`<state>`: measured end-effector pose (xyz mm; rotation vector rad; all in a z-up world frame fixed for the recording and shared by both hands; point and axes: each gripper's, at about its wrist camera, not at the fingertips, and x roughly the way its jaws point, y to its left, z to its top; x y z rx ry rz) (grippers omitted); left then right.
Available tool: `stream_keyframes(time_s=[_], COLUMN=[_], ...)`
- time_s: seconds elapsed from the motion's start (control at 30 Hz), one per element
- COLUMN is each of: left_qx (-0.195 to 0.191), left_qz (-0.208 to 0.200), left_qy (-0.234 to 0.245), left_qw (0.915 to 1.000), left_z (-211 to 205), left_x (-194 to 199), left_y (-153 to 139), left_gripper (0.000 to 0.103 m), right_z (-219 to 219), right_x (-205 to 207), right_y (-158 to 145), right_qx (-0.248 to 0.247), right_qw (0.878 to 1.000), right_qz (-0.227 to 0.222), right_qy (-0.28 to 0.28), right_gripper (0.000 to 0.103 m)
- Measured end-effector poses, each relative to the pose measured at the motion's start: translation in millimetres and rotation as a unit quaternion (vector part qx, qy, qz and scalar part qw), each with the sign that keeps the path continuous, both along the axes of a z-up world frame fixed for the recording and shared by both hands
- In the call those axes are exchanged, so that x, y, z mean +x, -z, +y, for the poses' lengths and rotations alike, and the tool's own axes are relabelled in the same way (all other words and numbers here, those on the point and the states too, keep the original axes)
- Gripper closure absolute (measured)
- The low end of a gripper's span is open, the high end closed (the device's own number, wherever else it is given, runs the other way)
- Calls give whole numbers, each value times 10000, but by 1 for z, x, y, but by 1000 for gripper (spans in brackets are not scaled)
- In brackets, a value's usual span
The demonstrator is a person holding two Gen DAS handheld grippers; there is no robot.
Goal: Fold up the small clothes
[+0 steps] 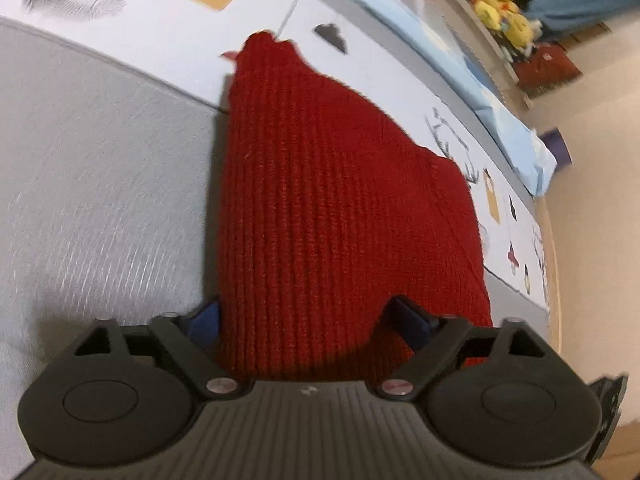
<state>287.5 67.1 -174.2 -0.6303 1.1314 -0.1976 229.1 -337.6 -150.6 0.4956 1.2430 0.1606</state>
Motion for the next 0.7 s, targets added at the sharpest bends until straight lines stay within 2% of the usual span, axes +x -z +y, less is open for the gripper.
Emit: stream_keyframes(time_s=[0.03,0.07,0.1,0.2,0.3,0.37,0.43,0.5,0.57,0.63,0.7], left_qx=[78,139,229,558,864,965,1274,1605,1599,1560,1709], left_qz=[-88,-190,-332,-824,-1125,-968,-846,-1189,-1427,-1459,-1426], left_qy=[95,168,236,383,292,109,-11,45,221,438,632], left_qw=[9999,9996,9989,9943,9895,9906,9882,9798,9765,9759,9729], left_z=[-1,-1,-1,5,16,27,33,35,34,34,32], left_x=[-1,-1,-1,-6,-13,-12,-13,-22,-32,-42,-48], left_y=[-5,-10,-17,-40,-59,-59,-59,-70,-81,-85,-86], left_gripper=[27,36,41,45,44,40,42,42,41,41,41], right_z=[2,5,10,24,34,48,59,62,63,61,57], right_x=[1,3,5,4,6,6,4,3,3,0,-5], right_y=[1,1,0,-7,-10,-15,-14,-11,-16,-29,-47], right_qx=[58,173,241,92,470,522,387,297,257,-120,-474], right_qw=[10000,9998,9997,9996,9984,9970,9973,9983,9985,9977,9923], right_qz=[23,5,-33,-179,-271,-461,-449,-312,-345,-650,-1139], right_qy=[4,-17,-50,-188,-162,-349,-429,-393,-329,-160,130], right_gripper=[47,64,76,82,84,84,84,83,81,81,76])
